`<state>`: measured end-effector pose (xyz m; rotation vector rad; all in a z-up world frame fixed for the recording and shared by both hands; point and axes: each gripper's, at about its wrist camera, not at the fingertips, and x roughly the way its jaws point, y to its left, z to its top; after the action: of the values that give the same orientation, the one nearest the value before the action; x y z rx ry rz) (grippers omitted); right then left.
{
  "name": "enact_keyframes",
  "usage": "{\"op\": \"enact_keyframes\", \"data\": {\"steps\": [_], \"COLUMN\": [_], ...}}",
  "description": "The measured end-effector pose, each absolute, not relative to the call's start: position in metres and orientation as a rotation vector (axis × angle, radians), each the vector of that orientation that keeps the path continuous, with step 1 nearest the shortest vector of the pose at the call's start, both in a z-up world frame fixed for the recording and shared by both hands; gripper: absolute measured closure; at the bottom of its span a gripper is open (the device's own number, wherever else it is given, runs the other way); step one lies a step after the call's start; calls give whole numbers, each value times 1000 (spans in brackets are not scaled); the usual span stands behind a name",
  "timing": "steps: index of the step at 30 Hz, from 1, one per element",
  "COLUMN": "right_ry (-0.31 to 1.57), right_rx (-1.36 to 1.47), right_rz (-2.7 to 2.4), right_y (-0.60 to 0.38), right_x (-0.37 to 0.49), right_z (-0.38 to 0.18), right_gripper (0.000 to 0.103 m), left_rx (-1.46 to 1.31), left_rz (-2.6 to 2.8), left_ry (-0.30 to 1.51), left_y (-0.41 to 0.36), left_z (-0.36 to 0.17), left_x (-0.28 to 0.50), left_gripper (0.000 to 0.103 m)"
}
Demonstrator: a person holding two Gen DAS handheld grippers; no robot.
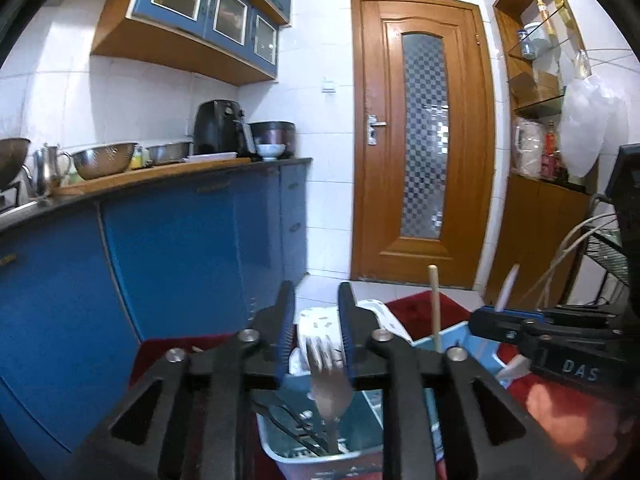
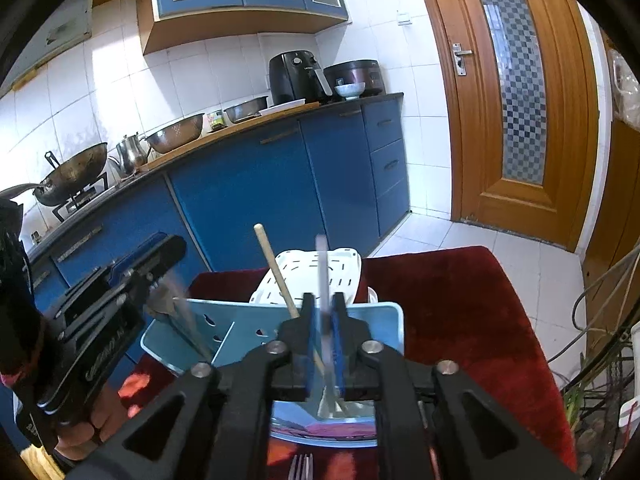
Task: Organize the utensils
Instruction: 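Open the left tool to drop the white fork into the holder while the right tool releases the stick, then move both open tools back down toward the remaining utensils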
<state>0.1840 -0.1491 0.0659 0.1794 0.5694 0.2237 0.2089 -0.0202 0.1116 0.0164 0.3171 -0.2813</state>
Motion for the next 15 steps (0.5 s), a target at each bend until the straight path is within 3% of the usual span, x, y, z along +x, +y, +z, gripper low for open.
{"op": "enact_keyframes", "data": {"steps": [3, 15], "right_ry": [552, 453], "right_rx": [191, 286], "right_rz": [229, 280], "right_y": [-149, -159], "right_x": [181, 152], "right_z": [69, 88], "right_gripper": [77, 69], "left_rx": [18, -34], "left_rz": [-297, -326], "left_ry": [323, 391], "left_y": [-23, -17], "left_z": [113, 131], "left_x": [203, 179], "left_gripper": [69, 64]}}
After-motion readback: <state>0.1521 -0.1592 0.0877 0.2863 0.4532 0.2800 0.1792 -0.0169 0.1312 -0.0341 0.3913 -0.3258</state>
